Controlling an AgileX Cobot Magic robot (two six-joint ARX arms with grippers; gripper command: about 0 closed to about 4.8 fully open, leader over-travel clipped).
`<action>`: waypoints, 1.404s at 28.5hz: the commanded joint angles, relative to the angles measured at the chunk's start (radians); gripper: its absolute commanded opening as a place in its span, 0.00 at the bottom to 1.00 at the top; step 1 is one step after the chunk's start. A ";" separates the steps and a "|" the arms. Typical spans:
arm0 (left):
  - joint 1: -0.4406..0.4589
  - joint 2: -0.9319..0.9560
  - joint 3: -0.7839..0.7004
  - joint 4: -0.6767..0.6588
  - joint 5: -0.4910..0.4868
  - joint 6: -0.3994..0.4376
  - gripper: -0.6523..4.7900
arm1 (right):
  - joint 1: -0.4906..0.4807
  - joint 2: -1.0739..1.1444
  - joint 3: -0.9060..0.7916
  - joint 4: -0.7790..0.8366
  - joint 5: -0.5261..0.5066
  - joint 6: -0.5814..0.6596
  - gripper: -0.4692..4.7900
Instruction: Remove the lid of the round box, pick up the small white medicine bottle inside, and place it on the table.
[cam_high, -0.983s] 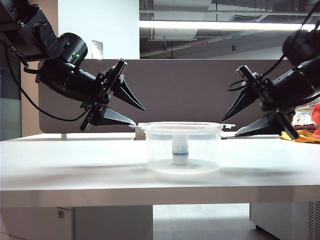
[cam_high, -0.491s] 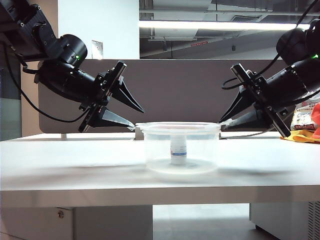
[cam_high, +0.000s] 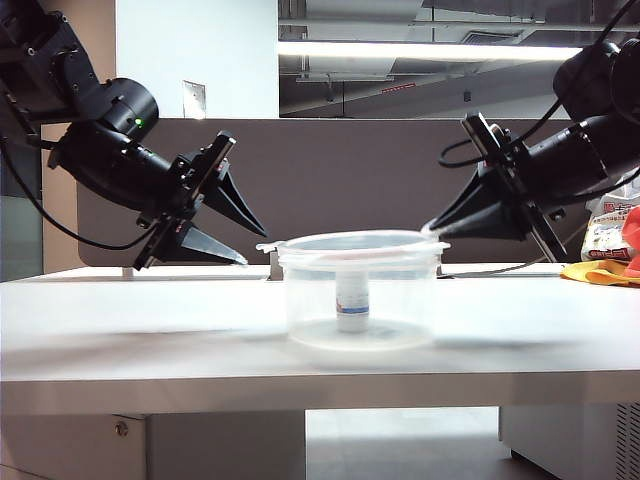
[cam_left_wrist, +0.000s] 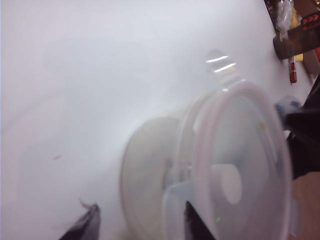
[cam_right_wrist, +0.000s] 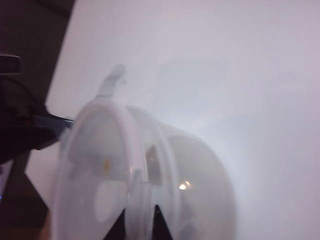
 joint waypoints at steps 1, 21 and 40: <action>0.021 -0.002 0.002 -0.016 0.006 0.012 0.52 | 0.000 -0.004 0.003 0.101 -0.025 0.060 0.09; 0.127 -0.002 0.002 -0.040 0.017 0.048 0.52 | 0.033 -0.006 0.003 0.825 -0.372 0.636 0.09; 0.171 -0.012 0.002 -0.071 0.125 0.034 0.52 | -0.052 -0.006 0.055 1.059 -0.184 0.755 0.08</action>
